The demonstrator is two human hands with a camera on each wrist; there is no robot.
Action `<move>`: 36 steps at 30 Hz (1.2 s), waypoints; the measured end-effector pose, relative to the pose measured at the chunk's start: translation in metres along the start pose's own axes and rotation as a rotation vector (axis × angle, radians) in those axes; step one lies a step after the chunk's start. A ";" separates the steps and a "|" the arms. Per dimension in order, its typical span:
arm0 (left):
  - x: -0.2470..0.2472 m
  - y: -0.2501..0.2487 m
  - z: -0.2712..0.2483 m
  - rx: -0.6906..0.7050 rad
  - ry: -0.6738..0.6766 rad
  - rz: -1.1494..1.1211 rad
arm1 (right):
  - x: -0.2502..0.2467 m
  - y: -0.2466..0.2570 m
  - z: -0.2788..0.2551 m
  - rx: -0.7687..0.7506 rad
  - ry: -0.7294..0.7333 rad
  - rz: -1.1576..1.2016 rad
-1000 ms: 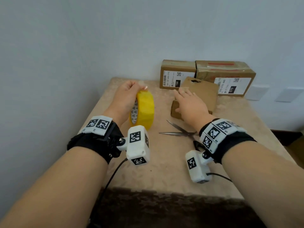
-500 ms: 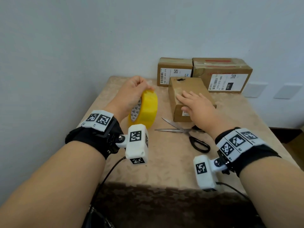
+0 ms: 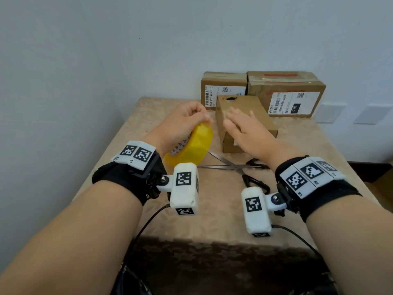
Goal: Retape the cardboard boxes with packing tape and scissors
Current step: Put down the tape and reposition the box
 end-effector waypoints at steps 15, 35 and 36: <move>-0.015 0.000 -0.005 -0.112 -0.046 -0.060 | -0.003 0.036 0.017 -0.019 -0.155 0.408; -0.015 -0.023 0.001 -0.091 -0.104 0.851 | -0.026 0.021 0.015 0.233 -0.421 0.560; -0.013 -0.024 0.002 -0.088 -0.107 0.848 | -0.026 0.020 0.014 0.228 -0.435 0.543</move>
Point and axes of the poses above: each hand's wrist, its own z-axis towards the middle knuckle, its own x-axis out of the palm, y = z × x, the point moved 1 cm from there along z, towards the middle knuckle, and after that the axes turned 5 degrees about y, right-handed, at the moved point
